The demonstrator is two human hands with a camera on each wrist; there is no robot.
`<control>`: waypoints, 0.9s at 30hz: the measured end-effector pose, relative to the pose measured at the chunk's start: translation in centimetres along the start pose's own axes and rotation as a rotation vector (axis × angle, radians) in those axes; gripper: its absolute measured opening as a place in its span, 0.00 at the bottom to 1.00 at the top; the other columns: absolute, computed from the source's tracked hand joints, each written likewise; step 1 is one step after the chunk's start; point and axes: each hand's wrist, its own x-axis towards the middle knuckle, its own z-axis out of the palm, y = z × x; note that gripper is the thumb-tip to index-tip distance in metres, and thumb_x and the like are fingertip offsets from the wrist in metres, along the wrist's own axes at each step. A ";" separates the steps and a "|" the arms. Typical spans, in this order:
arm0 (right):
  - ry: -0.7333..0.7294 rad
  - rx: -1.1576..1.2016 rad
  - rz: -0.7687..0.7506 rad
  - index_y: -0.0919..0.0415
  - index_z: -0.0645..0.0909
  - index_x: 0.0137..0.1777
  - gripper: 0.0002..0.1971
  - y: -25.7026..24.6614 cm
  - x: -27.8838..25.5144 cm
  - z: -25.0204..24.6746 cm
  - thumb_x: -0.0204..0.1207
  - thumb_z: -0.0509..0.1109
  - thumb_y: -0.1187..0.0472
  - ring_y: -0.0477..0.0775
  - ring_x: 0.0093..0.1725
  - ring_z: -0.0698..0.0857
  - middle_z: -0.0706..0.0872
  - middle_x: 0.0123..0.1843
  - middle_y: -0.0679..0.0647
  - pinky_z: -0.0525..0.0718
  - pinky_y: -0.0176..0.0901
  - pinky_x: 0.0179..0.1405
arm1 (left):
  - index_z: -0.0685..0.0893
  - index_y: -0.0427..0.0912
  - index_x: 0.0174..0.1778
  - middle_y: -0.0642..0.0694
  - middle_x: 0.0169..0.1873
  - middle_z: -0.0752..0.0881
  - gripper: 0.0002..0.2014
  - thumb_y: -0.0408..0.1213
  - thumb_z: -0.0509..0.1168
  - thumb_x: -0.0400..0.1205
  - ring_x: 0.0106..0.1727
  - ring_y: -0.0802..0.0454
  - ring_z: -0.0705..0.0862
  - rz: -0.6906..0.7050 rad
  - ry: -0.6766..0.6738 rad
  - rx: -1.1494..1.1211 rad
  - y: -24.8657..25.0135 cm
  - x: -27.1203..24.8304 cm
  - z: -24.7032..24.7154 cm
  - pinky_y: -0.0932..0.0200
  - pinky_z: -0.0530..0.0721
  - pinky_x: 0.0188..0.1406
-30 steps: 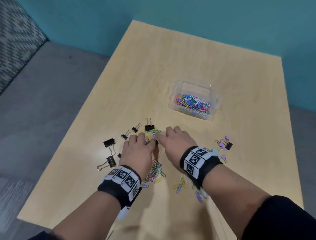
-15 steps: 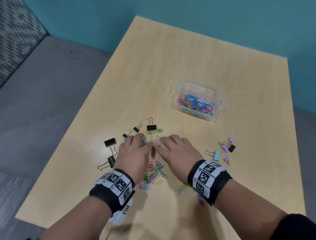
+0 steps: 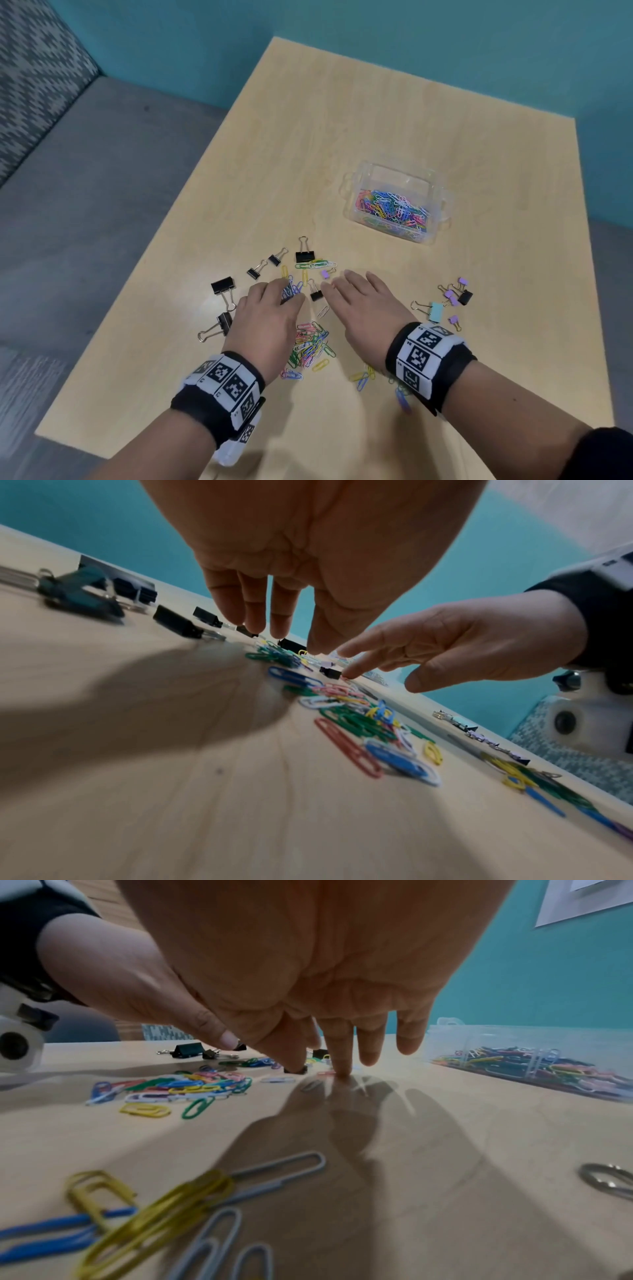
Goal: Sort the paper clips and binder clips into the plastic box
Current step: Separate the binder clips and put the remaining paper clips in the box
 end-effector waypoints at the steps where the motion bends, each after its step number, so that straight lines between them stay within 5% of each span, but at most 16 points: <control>1: -0.002 -0.004 -0.011 0.60 0.57 0.81 0.37 -0.1 -0.4 0.1 0.69 0.59 0.65 0.66 0.80 0.61 0.70 0.78 0.61 0.58 0.67 0.77 | 0.85 0.48 0.57 0.41 0.60 0.82 0.19 0.30 0.71 0.69 0.56 0.36 0.79 0.000 0.001 -0.003 0.0 -0.1 0.0 0.42 0.83 0.46; 5: 0.073 -0.010 -0.078 0.59 0.74 0.69 0.30 -0.6 -1.4 0.3 0.63 0.62 0.64 0.64 0.67 0.78 0.85 0.58 0.56 0.72 0.65 0.70 | 0.85 0.47 0.57 0.40 0.60 0.83 0.20 0.30 0.72 0.68 0.55 0.35 0.80 0.009 0.012 -0.023 -0.5 -0.6 -0.1 0.41 0.84 0.47; 8: 0.091 0.040 -0.061 0.59 0.70 0.74 0.29 -0.5 -0.9 -0.7 0.70 0.62 0.63 0.64 0.74 0.71 0.77 0.70 0.58 0.65 0.63 0.75 | 0.85 0.46 0.57 0.40 0.59 0.83 0.21 0.29 0.72 0.68 0.54 0.35 0.80 0.002 0.015 -0.037 -1.0 -1.0 0.0 0.40 0.84 0.47; 10: 0.027 0.033 -0.069 0.58 0.59 0.81 0.36 -0.6 -0.2 -1.2 0.73 0.67 0.62 0.64 0.81 0.58 0.61 0.82 0.61 0.57 0.63 0.79 | 0.85 0.47 0.58 0.40 0.58 0.83 0.21 0.29 0.71 0.69 0.54 0.36 0.80 -0.009 0.013 -0.047 -1.4 -1.3 0.2 0.40 0.83 0.46; 13: -0.042 -0.030 -0.104 0.57 0.49 0.83 0.40 -0.8 1.1 -1.3 0.73 0.65 0.62 0.62 0.84 0.45 0.45 0.85 0.60 0.50 0.61 0.81 | 0.85 0.47 0.58 0.41 0.59 0.82 0.19 0.32 0.68 0.71 0.54 0.36 0.80 -0.004 0.000 -0.055 -1.7 -1.7 0.3 0.40 0.83 0.47; 17: -0.060 -0.106 -0.114 0.59 0.47 0.83 0.43 0.0 1.9 -0.6 0.71 0.67 0.59 0.62 0.84 0.45 0.48 0.85 0.60 0.50 0.61 0.81 | 0.83 0.48 0.60 0.41 0.59 0.82 0.19 0.35 0.62 0.72 0.55 0.37 0.79 0.007 0.000 -0.056 -2.0 -2.0 0.1 0.42 0.82 0.49; 23: -0.136 -0.113 -0.066 0.60 0.42 0.83 0.38 1.9 -0.1 -0.7 0.75 0.56 0.64 0.61 0.84 0.44 0.46 0.85 0.59 0.50 0.58 0.81 | 0.84 0.47 0.60 0.42 0.60 0.82 0.20 0.31 0.70 0.71 0.56 0.38 0.79 -0.004 -0.004 -0.057 -2.3 -2.1 0.2 0.42 0.83 0.49; 27: -0.135 -0.091 0.032 0.62 0.55 0.80 0.35 3.9 -2.6 -0.7 0.71 0.59 0.65 0.63 0.80 0.59 0.60 0.81 0.59 0.62 0.58 0.77 | 0.85 0.44 0.59 0.42 0.59 0.83 0.20 0.31 0.72 0.70 0.55 0.37 0.81 0.001 0.012 -0.055 -2.0 -1.7 -0.2 0.43 0.84 0.47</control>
